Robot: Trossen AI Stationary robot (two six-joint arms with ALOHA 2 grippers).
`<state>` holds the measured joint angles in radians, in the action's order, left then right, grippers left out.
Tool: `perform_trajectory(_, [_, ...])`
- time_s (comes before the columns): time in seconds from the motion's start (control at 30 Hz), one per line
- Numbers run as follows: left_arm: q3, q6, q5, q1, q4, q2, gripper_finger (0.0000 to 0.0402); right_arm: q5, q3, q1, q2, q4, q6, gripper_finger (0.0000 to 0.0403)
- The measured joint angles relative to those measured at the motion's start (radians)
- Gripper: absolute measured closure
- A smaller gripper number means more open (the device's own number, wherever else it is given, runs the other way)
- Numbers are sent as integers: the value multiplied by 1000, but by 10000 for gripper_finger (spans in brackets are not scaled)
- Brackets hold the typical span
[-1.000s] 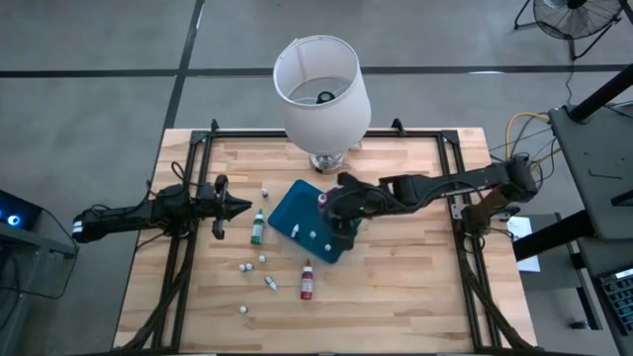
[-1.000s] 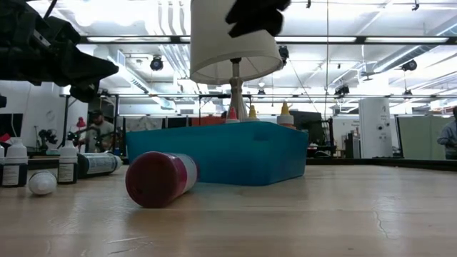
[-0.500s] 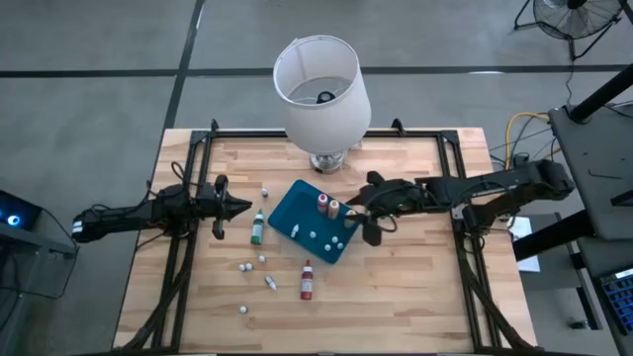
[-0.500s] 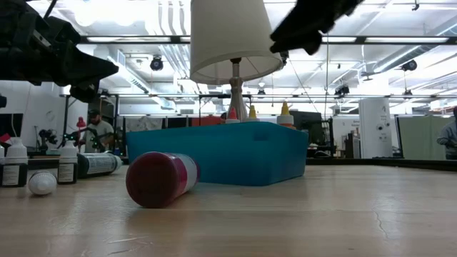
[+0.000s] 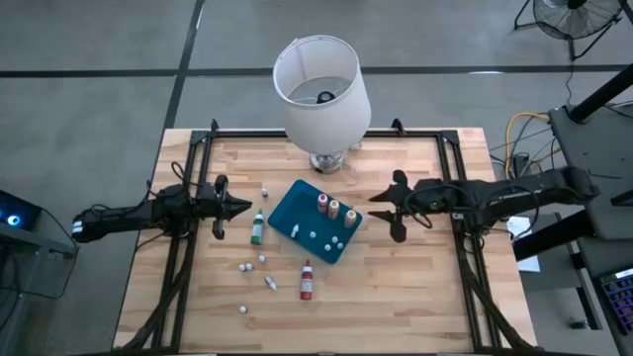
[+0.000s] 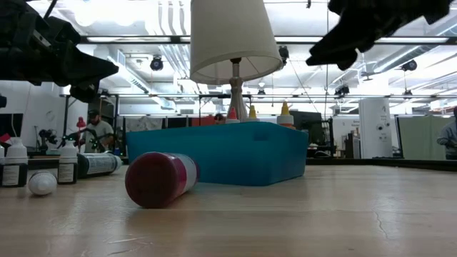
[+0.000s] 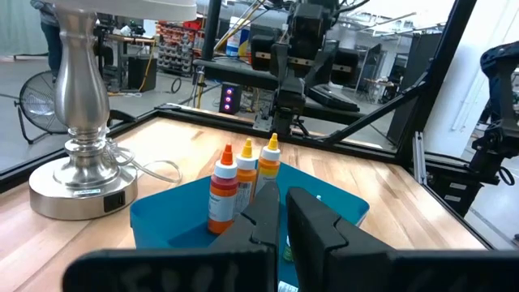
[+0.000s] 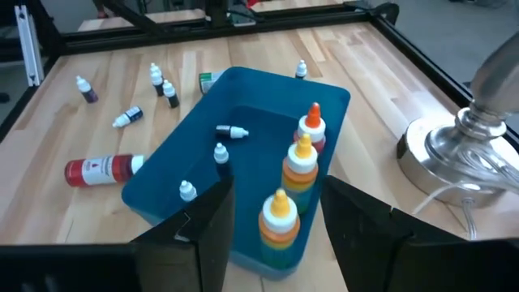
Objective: Pick & Place food coloring
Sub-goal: Put the small black food coloring bottle into the blue container
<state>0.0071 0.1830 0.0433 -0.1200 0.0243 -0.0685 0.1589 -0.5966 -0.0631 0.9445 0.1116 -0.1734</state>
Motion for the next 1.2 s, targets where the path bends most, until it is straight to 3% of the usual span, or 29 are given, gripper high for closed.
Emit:
perform_trajectory(0.33, [0, 0, 0, 0, 0, 0, 402, 0, 148, 14, -182, -39, 19, 232])
perform_trajectory(0.83, [0, 0, 0, 0, 0, 0, 402, -2, 257, 16, -388, -69, 107, 233])
perform_trajectory(1.2, [0, 0, 0, 0, 0, 0, 402, -3, 352, 22, -573, -69, 154, 316])
